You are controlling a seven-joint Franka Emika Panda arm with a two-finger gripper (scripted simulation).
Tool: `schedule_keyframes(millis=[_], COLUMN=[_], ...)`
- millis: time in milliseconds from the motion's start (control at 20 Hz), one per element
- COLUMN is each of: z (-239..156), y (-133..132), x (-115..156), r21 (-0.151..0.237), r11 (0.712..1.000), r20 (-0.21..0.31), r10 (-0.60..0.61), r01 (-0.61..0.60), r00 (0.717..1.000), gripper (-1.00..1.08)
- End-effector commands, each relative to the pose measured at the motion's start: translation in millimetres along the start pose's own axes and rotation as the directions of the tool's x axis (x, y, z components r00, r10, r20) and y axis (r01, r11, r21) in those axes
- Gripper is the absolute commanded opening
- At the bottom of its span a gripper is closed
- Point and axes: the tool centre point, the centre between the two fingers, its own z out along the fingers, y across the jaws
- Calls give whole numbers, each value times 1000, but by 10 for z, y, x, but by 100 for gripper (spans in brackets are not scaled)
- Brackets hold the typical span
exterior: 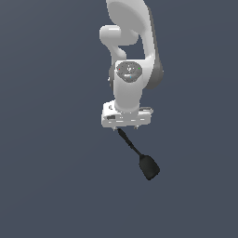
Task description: Pick up the object and move it to a goal position.
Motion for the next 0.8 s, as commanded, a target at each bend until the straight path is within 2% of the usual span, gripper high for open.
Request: schedule_keyframes(millis=[0,450,750], z=[7,167,394], y=[-7,-74,-177], x=[5,129,287], r21=[0,-11,-22], r11=[1000,993,962], r20=[0,-7,-15], r10=[-6,-120,-273], r01=[6,120,272], r00=[1000,993,962], gripper=[100,100,100])
